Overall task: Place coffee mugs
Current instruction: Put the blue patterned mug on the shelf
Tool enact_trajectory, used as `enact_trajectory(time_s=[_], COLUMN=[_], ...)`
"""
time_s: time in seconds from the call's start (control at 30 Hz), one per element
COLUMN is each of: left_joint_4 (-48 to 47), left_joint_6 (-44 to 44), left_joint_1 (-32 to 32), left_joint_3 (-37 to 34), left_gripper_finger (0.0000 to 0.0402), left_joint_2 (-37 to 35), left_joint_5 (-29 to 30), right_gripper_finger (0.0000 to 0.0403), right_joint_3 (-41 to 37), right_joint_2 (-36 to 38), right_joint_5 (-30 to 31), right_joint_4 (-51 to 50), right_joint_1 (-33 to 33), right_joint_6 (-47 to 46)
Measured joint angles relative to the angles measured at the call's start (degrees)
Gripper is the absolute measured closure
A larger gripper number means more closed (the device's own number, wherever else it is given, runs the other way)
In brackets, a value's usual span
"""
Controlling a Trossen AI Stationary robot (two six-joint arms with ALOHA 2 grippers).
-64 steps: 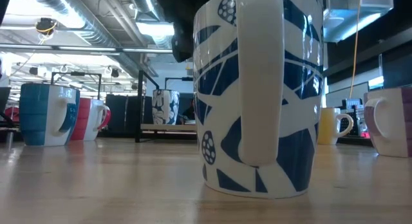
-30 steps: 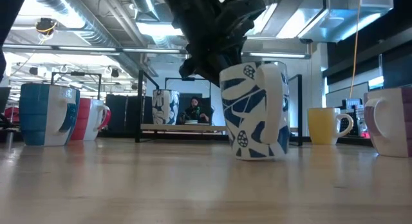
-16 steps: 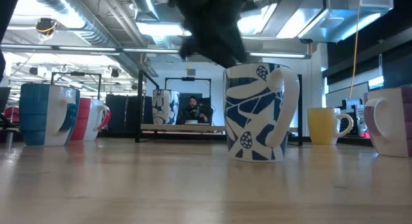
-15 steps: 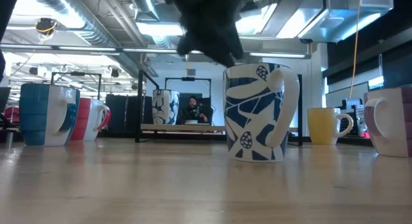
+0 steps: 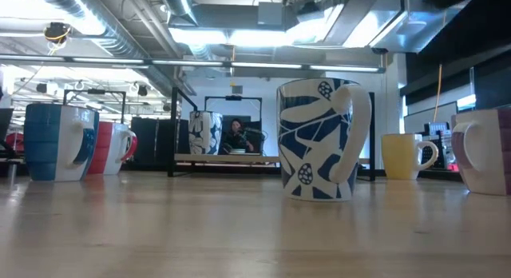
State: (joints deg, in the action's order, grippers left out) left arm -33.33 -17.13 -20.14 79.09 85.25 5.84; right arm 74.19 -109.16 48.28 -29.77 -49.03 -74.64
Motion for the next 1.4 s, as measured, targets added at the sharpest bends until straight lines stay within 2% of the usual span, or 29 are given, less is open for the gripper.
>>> enact_trajectory(time_s=[0.13,0.27,0.47,0.7,0.97,1.23,1.4], left_joint_4=[5.5,10.52,12.0,11.23,11.27,11.29,11.29], left_joint_6=[-3.74,-10.11,-13.3,-12.48,-10.57,-8.77,-7.76], left_joint_1=[-1.64,-2.6,-3.88,-4.24,-4.13,-4.09,-4.11], left_joint_3=[-10.47,-20.08,-27.32,-28.78,-28.79,-28.79,-28.79], left_gripper_finger=[0.0283,0.0283,0.0283,0.0283,0.0283,0.0283,0.0283], left_joint_2=[-8.91,-17.1,-25.23,-29.59,-30.68,-30.66,-30.66], left_joint_5=[-2.35,-2.1,0.31,1.01,1.1,0.68,0.53], right_gripper_finger=[0.0184,0.0201,0.022,0.0248,0.0284,0.0362,0.0362], right_joint_3=[-0.06,-0.07,-0.02,-0.07,-0.04,-0.04,-0.04], right_joint_2=[-1.08,-1.57,-3.1,-4.4,-4.38,-4.36,-4.36], right_joint_5=[3.76,3.3,1.4,0.77,1.69,1.41,1.33], right_joint_4=[-0.43,-0.52,0.51,0.66,-2.49,-4.71,-4.47], right_joint_1=[2.16,4.94,8.19,9.38,10.5,10.55,10.55], right_joint_6=[-2.13,-2.18,-3.22,-7.53,-10.9,-10.63,-10.56])
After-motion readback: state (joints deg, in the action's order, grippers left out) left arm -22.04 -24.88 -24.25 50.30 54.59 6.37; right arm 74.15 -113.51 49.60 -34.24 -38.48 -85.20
